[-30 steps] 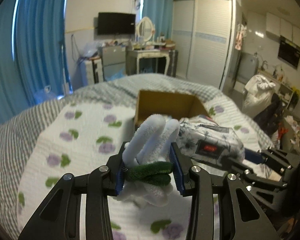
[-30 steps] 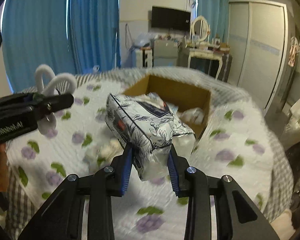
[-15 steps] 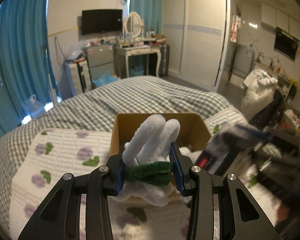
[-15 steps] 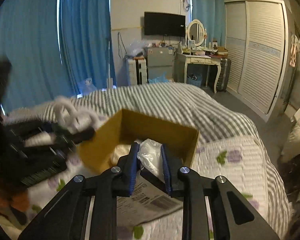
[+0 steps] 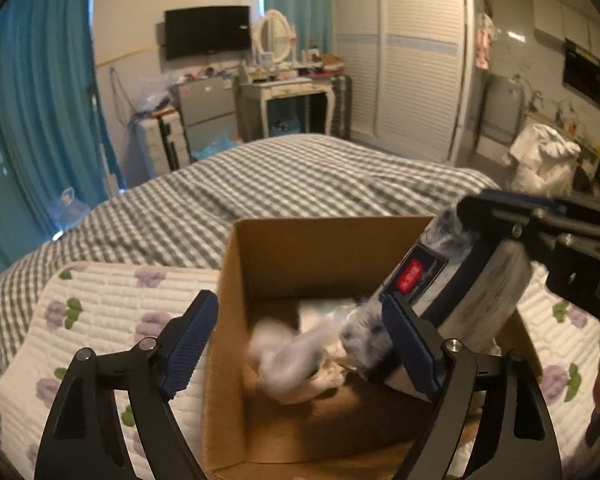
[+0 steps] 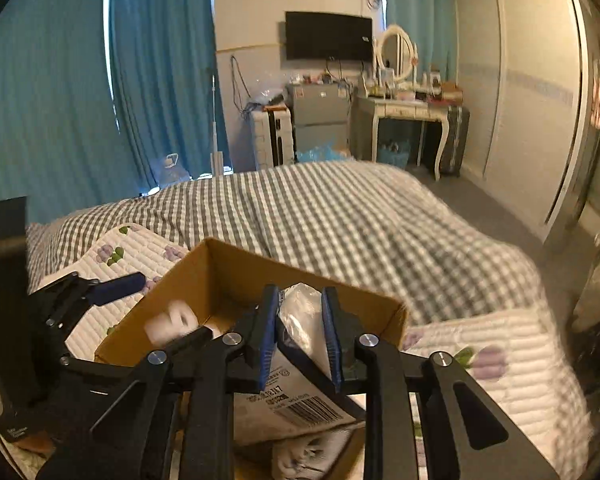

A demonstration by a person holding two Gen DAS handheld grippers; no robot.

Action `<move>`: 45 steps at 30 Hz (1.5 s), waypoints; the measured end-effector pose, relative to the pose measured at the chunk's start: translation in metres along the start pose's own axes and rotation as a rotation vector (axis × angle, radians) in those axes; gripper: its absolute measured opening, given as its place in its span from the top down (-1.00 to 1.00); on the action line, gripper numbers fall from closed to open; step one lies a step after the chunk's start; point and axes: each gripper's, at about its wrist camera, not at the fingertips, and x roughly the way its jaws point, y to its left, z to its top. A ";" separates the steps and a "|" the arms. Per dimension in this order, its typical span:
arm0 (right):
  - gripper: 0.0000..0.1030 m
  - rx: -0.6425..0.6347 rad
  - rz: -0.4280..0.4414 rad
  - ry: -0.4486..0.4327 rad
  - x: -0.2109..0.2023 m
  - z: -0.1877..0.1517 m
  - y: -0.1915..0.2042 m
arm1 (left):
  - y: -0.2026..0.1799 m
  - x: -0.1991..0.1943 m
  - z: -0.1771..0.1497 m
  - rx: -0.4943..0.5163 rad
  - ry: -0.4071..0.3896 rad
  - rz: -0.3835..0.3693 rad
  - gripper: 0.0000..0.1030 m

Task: Organize soft objects
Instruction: 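Place the tissue box and plush into the box and open both grippers, then grasp the white plastic toy with the left gripper while the right grasps the folded white cloth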

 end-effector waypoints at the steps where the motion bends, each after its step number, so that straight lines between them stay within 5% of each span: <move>1: 0.48 -0.002 -0.019 -0.004 0.002 0.000 -0.002 | 0.002 0.001 0.001 -0.005 0.009 0.005 -0.66; 4: 0.00 0.001 -0.049 -0.026 -0.006 0.003 -0.002 | 0.005 -0.007 0.002 -0.012 0.010 0.015 -0.66; 10: -0.03 0.026 -0.068 -0.091 -0.066 0.013 0.005 | 0.006 -0.055 0.009 0.006 -0.060 0.047 -0.66; 17: -0.21 -0.004 -0.087 -0.169 -0.164 0.013 0.034 | 0.008 -0.165 0.016 0.013 -0.216 0.069 -0.66; 20: -0.42 -0.027 -0.106 -0.206 -0.203 0.010 0.053 | 0.010 -0.214 0.012 0.016 -0.288 0.078 -0.66; 22: -0.81 -0.039 -0.103 -0.223 -0.232 0.005 0.068 | 0.014 -0.241 0.008 0.003 -0.327 0.091 -0.76; 24: -0.94 -0.043 -0.082 -0.240 -0.254 -0.001 0.079 | 0.018 -0.266 0.000 -0.019 -0.365 0.103 -0.98; 27: -1.00 -0.063 -0.075 -0.260 -0.275 -0.012 0.096 | 0.026 -0.289 -0.011 -0.052 -0.408 0.112 -1.00; 34: -1.00 -0.138 -0.088 -0.236 -0.276 -0.054 0.132 | 0.039 -0.283 -0.038 -0.052 -0.359 0.134 -1.00; 45: -1.00 -0.144 -0.026 -0.082 -0.161 -0.116 0.130 | 0.057 -0.192 -0.098 -0.082 -0.153 0.184 -1.00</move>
